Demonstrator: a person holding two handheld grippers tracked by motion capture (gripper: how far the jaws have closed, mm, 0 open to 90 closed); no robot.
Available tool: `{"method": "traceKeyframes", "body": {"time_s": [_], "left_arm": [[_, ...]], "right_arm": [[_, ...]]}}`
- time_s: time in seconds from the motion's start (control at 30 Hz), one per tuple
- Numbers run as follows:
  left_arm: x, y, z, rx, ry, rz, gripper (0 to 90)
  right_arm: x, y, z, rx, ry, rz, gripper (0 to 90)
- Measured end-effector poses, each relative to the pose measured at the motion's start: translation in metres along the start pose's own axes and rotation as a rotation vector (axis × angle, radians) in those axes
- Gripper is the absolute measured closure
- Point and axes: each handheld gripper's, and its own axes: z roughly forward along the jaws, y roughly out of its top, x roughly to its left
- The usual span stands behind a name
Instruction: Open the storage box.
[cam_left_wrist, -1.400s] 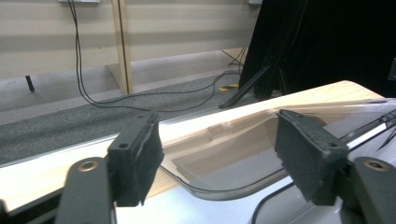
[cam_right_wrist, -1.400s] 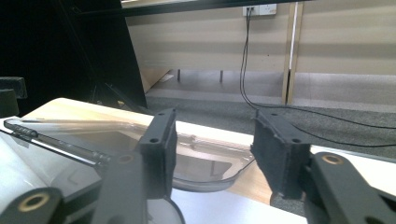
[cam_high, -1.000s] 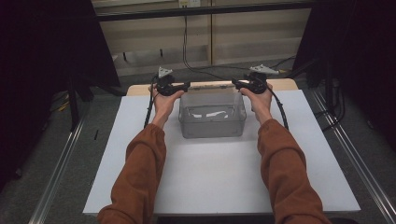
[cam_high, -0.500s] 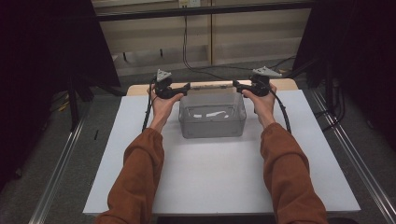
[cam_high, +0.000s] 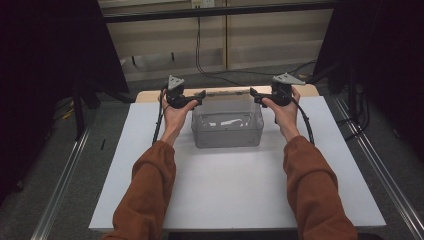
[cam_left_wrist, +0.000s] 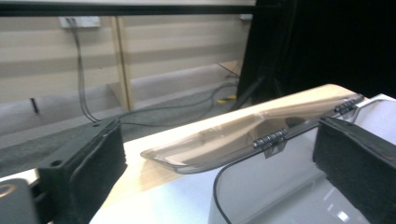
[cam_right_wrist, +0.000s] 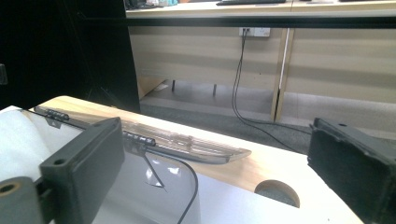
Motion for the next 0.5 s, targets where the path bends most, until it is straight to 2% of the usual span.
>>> {"method": "traceKeyframes", "body": {"time_s": [0.1, 0.13, 0.23, 0.27, 0.33, 0.5], "left_arm": [[-0.002, -0.001, -0.005, -0.021, -0.011, 0.007, 2.1], [-0.002, -0.002, -0.006, -0.017, -0.023, 0.019, 2.1], [-0.004, -0.005, -0.009, -0.011, -0.017, 0.036, 2.1], [-0.004, -0.006, -0.011, -0.007, -0.028, 0.042, 2.1], [-0.004, -0.008, -0.013, -0.005, -0.013, 0.062, 2.6], [-0.006, -0.011, -0.019, -0.025, -0.003, 0.038, 2.0]], "right_arm": [[0.002, 0.001, -0.004, -0.009, -0.002, -0.012, 3.0], [0.003, 0.001, -0.007, -0.016, -0.002, -0.017, 2.6], [0.004, 0.000, -0.010, -0.014, -0.003, -0.021, 2.1], [0.005, 0.000, -0.011, -0.017, -0.004, -0.021, 2.1], [0.006, -0.001, -0.013, -0.022, 0.001, -0.025, 2.1], [0.010, -0.003, -0.019, -0.028, -0.001, -0.040, 1.9]]}}
